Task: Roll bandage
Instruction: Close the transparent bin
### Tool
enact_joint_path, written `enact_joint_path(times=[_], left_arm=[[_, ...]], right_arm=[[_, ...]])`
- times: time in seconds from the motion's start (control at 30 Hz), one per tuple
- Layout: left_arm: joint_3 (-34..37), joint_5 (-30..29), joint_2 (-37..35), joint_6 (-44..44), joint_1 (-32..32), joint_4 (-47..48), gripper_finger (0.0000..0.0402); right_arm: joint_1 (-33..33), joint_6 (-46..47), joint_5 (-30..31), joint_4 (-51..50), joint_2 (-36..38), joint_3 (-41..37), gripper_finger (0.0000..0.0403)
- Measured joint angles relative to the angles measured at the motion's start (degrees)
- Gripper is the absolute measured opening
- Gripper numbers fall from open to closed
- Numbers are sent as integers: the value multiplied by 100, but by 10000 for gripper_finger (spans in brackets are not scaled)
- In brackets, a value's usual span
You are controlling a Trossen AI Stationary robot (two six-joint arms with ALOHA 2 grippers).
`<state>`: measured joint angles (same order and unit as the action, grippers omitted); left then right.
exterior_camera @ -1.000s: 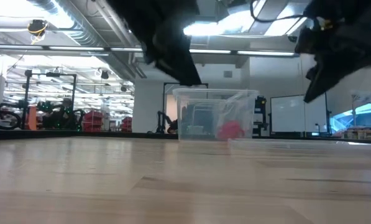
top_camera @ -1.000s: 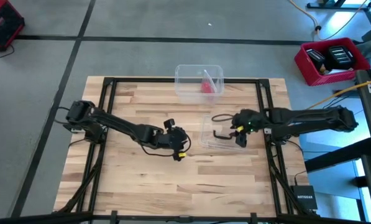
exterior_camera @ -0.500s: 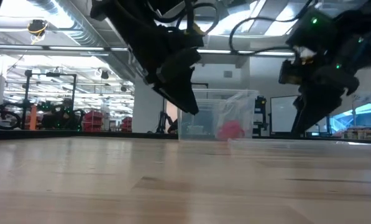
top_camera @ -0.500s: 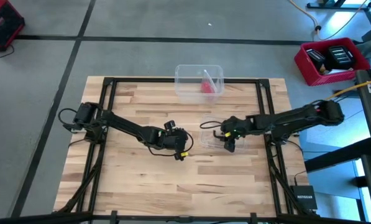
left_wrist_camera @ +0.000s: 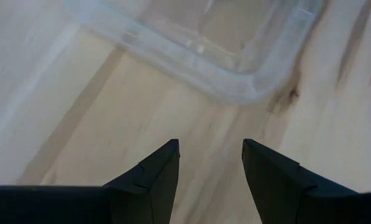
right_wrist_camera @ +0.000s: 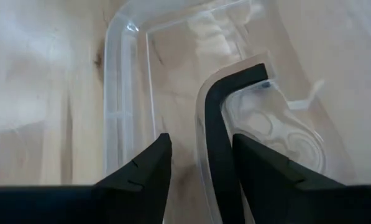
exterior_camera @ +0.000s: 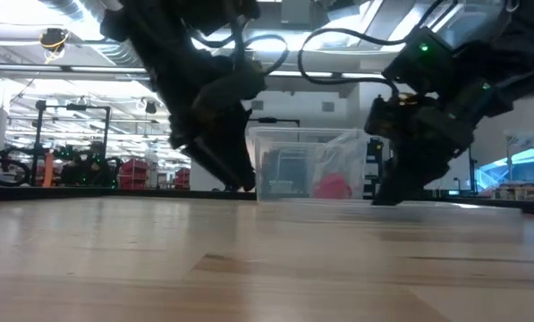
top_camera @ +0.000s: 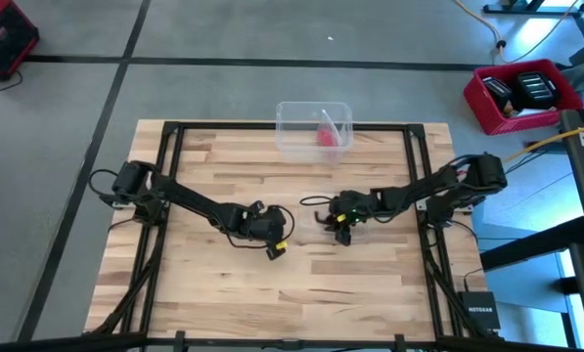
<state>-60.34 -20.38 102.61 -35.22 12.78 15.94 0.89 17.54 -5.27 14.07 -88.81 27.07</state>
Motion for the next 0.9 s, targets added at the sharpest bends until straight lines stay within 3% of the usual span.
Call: enact_joint_path(times=[0.17,0.27,0.37,0.53,0.73,0.9], left_arm=[[112,-47,-207,-542,-9,12,168],[112,-164,-372,-711,-9,112,168],[112,-412,-520,-799,-39,224,168],[112,-647,-566,-790,-85,226,168],[114,-444,-539,-998,-89,289,168],[248,306,-532,-1264,-70,227,168]], right_arm=[[26,-83,-167,-451,47,597,177],[23,-312,-340,-1566,369,1163,177],[31,-113,-69,-2992,781,1423,177],[139,547,40,-4406,1657,1158,177],[801,2191,118,-4247,2760,69,177],[1806,3866,113,-2487,3068,-897,177]])
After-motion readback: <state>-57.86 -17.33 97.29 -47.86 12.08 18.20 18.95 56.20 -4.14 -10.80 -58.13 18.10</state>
